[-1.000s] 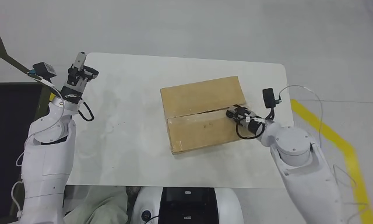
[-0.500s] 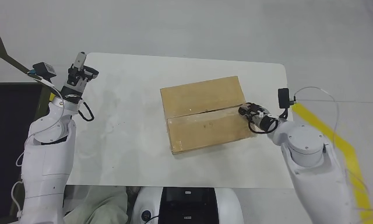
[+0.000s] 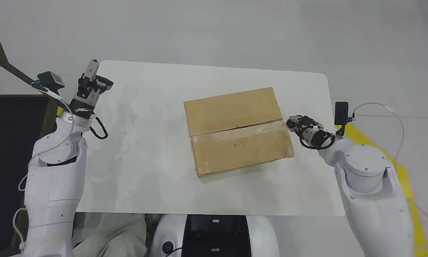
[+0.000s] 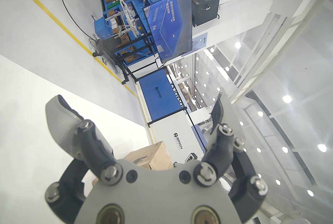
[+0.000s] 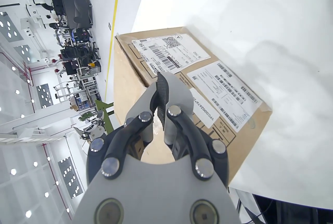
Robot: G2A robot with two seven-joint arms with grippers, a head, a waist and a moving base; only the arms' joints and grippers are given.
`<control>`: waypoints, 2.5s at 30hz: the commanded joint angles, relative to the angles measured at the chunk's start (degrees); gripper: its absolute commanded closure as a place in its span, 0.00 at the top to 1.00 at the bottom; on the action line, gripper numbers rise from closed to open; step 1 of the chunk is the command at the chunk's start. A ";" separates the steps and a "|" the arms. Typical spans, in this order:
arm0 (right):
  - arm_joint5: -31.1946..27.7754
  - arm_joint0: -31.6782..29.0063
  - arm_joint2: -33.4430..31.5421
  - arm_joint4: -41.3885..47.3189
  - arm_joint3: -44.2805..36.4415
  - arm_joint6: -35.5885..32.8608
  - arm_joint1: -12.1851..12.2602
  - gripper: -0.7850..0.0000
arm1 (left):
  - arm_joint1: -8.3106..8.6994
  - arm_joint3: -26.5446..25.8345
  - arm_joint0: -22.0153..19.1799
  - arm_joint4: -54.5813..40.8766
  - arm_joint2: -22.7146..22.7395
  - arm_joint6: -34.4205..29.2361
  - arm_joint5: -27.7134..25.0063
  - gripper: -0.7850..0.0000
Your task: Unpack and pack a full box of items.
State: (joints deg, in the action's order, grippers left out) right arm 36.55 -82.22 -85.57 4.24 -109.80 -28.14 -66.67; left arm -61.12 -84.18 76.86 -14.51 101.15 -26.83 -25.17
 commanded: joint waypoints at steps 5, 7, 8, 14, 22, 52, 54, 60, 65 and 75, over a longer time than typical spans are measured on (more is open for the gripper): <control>-0.39 1.82 0.89 0.68 2.68 -0.60 0.02 0.00 | 0.00 0.00 0.00 0.00 0.00 0.00 0.00 1.00; -0.55 2.17 1.18 0.89 3.20 -0.82 0.03 0.00 | 0.00 0.00 0.00 0.00 0.00 0.00 0.00 1.00; -0.66 2.28 1.36 0.91 3.35 -0.90 0.04 0.00 | 0.00 0.00 0.00 0.00 0.00 0.00 0.00 1.00; -1.19 2.73 2.18 1.46 4.31 -1.30 0.08 0.00 | 0.00 0.00 0.00 0.00 0.00 0.00 0.00 1.00; -1.92 3.48 4.00 2.56 5.20 -1.68 0.01 0.00 | 0.00 0.00 0.00 0.00 0.00 0.00 0.00 1.00; -22.45 -2.14 -3.09 9.05 4.21 14.16 -0.74 0.72 | 0.00 0.00 0.00 0.00 0.00 0.00 0.00 1.00; -22.48 -2.16 -3.10 9.05 4.20 14.16 -0.74 0.02 | 0.00 0.00 0.00 0.00 0.00 0.00 0.00 1.00; -22.45 -2.14 -3.09 9.05 4.22 14.16 -0.75 0.47 | 0.00 0.00 0.00 0.00 0.00 0.00 0.00 1.00; -22.45 -2.14 -3.09 9.05 4.21 14.16 -0.74 0.78 | 0.00 0.00 0.00 0.00 0.00 0.00 0.00 1.00; -22.45 -2.14 -3.09 9.05 4.21 14.16 -0.74 0.92 | 0.00 0.00 0.00 0.00 0.00 0.00 0.00 1.00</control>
State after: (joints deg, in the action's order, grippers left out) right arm 14.10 -84.36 -88.66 13.29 -105.59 -13.98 -67.42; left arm -61.12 -84.18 76.86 -14.51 101.15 -26.83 -25.17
